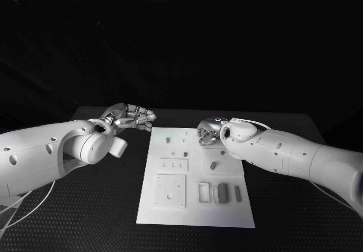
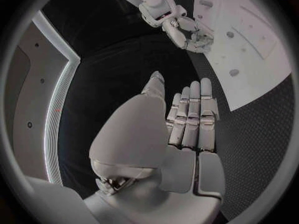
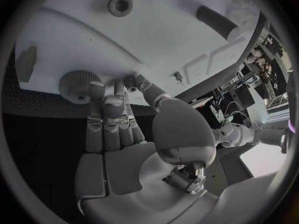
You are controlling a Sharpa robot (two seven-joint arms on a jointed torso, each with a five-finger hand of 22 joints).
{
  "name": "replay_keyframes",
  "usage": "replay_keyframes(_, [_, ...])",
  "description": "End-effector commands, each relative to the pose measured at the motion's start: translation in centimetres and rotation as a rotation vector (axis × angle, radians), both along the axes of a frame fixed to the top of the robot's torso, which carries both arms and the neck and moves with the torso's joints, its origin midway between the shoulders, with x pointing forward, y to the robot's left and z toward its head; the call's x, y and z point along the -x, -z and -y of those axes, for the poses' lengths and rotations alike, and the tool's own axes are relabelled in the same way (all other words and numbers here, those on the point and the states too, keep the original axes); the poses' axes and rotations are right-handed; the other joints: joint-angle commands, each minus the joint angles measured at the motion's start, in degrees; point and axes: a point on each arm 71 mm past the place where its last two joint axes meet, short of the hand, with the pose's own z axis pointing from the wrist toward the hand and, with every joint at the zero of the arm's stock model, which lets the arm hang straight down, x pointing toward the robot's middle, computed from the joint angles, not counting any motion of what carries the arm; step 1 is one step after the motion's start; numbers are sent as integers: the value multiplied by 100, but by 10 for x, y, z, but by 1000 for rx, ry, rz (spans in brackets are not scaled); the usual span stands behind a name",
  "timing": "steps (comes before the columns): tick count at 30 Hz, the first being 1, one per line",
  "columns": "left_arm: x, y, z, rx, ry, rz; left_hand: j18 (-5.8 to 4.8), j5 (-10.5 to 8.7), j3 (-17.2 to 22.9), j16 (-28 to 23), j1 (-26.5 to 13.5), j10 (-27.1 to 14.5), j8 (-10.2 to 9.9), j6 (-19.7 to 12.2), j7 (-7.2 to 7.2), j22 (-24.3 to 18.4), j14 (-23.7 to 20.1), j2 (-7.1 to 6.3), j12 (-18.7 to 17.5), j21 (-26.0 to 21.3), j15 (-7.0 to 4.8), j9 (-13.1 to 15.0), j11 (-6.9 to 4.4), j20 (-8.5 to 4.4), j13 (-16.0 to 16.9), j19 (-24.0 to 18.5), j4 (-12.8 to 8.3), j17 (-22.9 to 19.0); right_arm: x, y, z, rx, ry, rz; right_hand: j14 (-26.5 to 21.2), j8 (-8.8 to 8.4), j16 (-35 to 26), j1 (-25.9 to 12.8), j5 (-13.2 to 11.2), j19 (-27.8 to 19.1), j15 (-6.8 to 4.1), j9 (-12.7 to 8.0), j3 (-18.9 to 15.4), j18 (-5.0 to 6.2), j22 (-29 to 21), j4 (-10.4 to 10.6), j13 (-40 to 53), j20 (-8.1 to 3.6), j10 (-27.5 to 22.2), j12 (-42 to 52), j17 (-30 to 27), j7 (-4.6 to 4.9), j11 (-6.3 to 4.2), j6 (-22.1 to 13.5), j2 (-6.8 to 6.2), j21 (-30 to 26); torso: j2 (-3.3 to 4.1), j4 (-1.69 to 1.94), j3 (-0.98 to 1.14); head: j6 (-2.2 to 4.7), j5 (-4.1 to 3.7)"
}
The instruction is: Assemble the parts on the task board
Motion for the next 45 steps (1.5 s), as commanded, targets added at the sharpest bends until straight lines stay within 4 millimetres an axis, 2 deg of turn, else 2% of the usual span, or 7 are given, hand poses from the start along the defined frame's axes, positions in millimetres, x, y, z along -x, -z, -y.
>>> replay_keyframes(1, [0,-2,2,3,16,6,98,-30,-43,-27,-71,26,-33,51,172,3,-38,0,-20,-24,18,-8,17,12,7,-16,-1,5,6,16,-1,38,-14,-72,-17,30,26,20,13,-26,-30,5,68,270,132,2,19,-46,-11,-28,-11,7,15,61,77,44,20,1,0,-5,-2])
replay_keyframes(6, [0,-3,2,3,17,6,98,-31,-42,-28,-71,25,-33,51,172,3,-37,0,-21,-24,18,-8,17,11,7,-15,-2,6,7,18,0,45,-13,-82,-15,59,64,81,13,-32,-42,14,202,270,132,1,57,-50,20,-31,-25,-25,2,158,113,87,22,9,1,-16,0])
replay_keyframes(14, [1,-3,0,1,13,4,98,-31,-42,-28,-71,25,-33,51,172,3,-37,0,-21,-24,18,-8,17,11,7,-15,-2,6,8,20,5,63,-10,-77,-18,87,142,105,13,-36,-74,25,350,270,132,-6,135,-61,99,-21,-44,-71,-30,290,86,176,39,-12,6,-4,11])
replay_keyframes(23, [1,-3,-2,-1,12,2,98,-34,-42,-29,-70,25,-34,51,172,4,-38,0,-22,-25,18,-9,17,11,8,-16,-3,7,11,20,4,64,-20,-39,-17,129,225,247,13,-37,-119,53,473,270,132,-12,220,-82,208,7,-55,-126,-78,432,88,263,51,-4,6,12,2])
replay_keyframes(28, [1,-3,-2,-1,13,2,98,-36,-43,-30,-70,25,-34,52,172,4,-37,-1,-23,-25,18,-9,17,11,8,-16,-3,8,13,20,3,58,-28,-20,-22,269,295,420,14,-20,-232,145,687,270,127,-9,355,-99,476,140,-58,-243,-195,723,122,337,57,-9,5,18,-5])
replay_keyframes(35, [2,-3,-1,-1,15,1,98,-37,-43,-30,-69,26,-34,53,172,4,-37,-1,-24,-25,18,-9,17,11,9,-16,-3,9,13,18,2,46,-29,6,-31,292,333,411,14,-18,-270,189,826,270,123,-11,445,-108,553,174,-75,-273,-232,808,131,378,64,-2,2,29,-9])
replay_keyframes(45, [2,-3,-2,-1,14,0,98,-37,-43,-31,-70,26,-34,53,172,4,-37,-1,-24,-25,18,-9,17,11,9,-16,-3,10,14,14,0,13,-31,54,-31,292,336,409,14,-17,-272,192,833,270,122,-11,452,-109,558,175,-76,-275,-235,812,129,381,72,3,-5,46,-7])
